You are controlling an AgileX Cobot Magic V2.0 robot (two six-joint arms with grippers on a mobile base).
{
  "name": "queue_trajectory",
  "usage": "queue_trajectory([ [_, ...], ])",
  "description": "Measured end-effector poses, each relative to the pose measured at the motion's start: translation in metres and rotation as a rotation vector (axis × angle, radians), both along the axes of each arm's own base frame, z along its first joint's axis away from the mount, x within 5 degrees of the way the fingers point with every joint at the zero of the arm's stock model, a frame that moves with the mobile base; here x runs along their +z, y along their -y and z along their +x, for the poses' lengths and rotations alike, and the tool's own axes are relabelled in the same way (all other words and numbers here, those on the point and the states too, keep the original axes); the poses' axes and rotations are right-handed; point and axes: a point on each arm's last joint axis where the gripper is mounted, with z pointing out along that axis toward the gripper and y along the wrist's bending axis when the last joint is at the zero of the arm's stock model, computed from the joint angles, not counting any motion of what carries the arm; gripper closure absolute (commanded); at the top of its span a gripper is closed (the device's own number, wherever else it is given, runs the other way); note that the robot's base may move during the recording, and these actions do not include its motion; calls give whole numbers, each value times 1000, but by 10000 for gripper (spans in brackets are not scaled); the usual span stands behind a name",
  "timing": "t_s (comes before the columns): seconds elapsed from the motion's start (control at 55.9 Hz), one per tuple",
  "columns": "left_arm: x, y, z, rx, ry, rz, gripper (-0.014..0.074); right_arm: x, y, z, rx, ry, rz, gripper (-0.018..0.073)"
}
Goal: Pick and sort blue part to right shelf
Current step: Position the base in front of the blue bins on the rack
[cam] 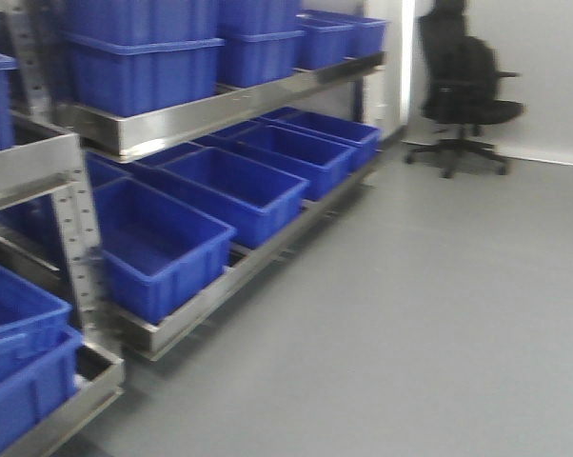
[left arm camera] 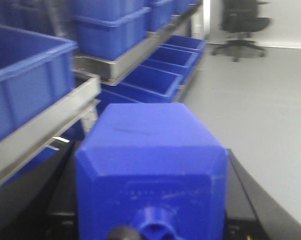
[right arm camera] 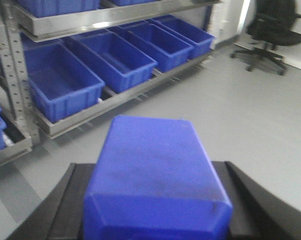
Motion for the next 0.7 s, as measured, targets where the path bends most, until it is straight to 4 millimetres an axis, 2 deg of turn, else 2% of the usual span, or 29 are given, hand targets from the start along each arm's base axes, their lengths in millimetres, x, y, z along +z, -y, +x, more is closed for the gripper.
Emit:
queue_trajectory([
  [0.697,0,0,0,0,0,0,220,0,0,0,0,0,0,350],
])
